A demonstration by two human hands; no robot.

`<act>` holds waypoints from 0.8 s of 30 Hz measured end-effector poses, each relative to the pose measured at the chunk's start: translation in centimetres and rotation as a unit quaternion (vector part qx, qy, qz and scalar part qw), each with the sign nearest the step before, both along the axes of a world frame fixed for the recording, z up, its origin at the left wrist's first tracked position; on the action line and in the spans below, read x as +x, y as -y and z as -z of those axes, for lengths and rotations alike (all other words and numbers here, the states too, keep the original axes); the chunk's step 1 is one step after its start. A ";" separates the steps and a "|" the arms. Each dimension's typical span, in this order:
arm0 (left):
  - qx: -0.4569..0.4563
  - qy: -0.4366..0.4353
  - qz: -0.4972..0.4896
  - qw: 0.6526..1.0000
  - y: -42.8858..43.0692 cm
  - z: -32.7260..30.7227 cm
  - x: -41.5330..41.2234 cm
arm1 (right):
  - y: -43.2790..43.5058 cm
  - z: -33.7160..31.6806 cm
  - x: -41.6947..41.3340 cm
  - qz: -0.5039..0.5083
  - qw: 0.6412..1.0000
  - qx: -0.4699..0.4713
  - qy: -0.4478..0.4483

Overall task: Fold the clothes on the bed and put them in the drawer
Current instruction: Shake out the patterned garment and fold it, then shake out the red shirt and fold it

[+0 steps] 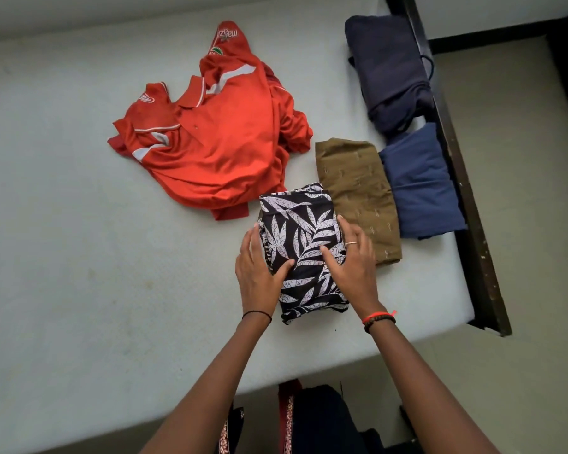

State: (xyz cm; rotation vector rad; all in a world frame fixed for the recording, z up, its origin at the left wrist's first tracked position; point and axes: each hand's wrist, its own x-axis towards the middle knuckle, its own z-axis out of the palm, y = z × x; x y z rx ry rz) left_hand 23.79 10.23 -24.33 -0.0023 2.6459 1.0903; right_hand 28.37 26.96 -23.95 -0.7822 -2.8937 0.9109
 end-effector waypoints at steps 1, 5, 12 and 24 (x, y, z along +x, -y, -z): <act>-0.037 -0.036 0.068 0.996 0.0 -0.1 -0.1 | 0.2 -0.4 -0.8 -0.043 0.998 0.033 -0.017; -0.126 0.026 0.206 0.970 -0.3 0.6 -0.4 | -0.2 0.6 -3.7 -0.176 0.981 0.067 0.044; -0.182 0.083 0.239 0.950 -0.5 0.6 -1.8 | -1.1 2.0 -4.9 -0.224 0.964 0.069 0.129; -0.149 -0.038 0.071 0.986 7.1 -0.9 -12.0 | 0.3 -1.3 -14.3 -0.180 0.982 0.052 -0.034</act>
